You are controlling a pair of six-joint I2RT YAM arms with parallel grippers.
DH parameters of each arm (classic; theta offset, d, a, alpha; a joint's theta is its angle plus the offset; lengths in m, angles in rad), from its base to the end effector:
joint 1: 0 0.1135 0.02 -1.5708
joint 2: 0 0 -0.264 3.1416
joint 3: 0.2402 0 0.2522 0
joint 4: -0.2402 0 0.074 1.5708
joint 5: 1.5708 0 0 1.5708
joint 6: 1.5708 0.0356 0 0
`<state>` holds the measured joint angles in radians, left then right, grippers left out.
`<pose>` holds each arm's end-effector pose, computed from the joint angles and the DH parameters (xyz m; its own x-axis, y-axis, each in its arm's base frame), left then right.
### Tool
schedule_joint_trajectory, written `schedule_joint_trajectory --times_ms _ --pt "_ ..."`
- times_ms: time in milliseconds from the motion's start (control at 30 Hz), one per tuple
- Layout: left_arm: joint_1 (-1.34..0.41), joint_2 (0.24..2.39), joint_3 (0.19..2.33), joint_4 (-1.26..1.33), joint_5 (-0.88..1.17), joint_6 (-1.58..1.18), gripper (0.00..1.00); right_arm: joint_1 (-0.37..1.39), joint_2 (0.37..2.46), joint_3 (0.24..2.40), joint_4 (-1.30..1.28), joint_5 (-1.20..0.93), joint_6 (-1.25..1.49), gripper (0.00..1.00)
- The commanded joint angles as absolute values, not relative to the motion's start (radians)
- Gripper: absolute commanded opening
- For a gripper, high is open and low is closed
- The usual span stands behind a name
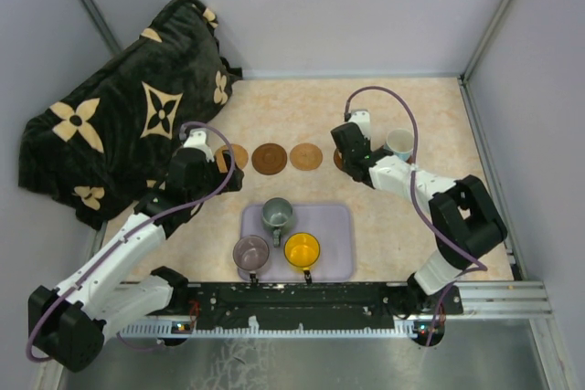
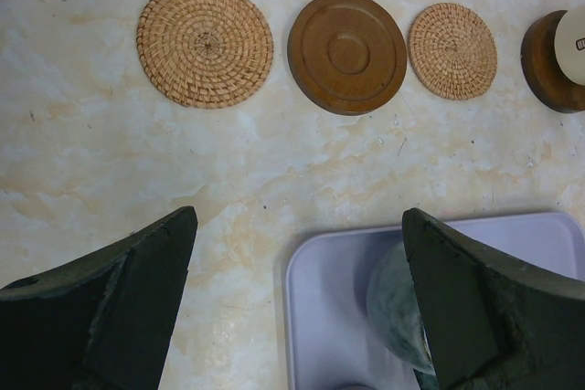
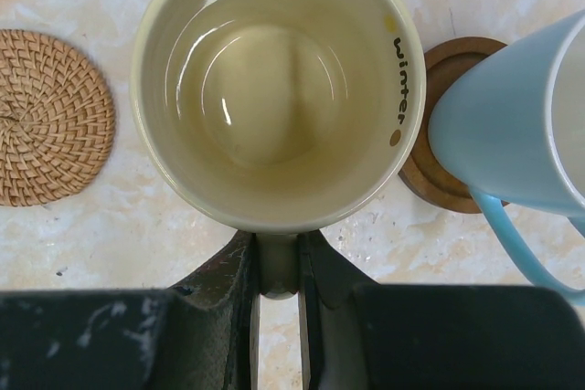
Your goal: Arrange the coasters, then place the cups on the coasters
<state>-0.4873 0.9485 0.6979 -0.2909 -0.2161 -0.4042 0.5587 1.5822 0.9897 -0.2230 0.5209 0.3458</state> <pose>0.1905 -0.0923 0.2693 -0.5347 -0.1514 -0.8314 0.0921 0.9675 -0.2354 0.2906 0.1608 0.2141 -0.6386 -0.0525 -0.7677 0.0489 0.9929 -0.1085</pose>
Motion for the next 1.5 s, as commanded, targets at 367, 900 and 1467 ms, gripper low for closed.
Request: schedule_joint_trajectory --times_ms 367,900,1467 --pt "-0.485 0.95 0.687 -0.264 -0.208 -0.407 0.99 0.552 1.58 1.016 -0.108 0.546 0.371 0.0" --pt "-0.485 0.949 0.684 -0.267 -0.211 -0.407 0.99 0.552 1.589 1.003 -0.11 0.565 0.371 0.0" --pt "-0.485 0.948 0.681 -0.267 -0.211 -0.407 0.99 0.551 1.581 0.975 -0.108 0.563 0.382 0.0"
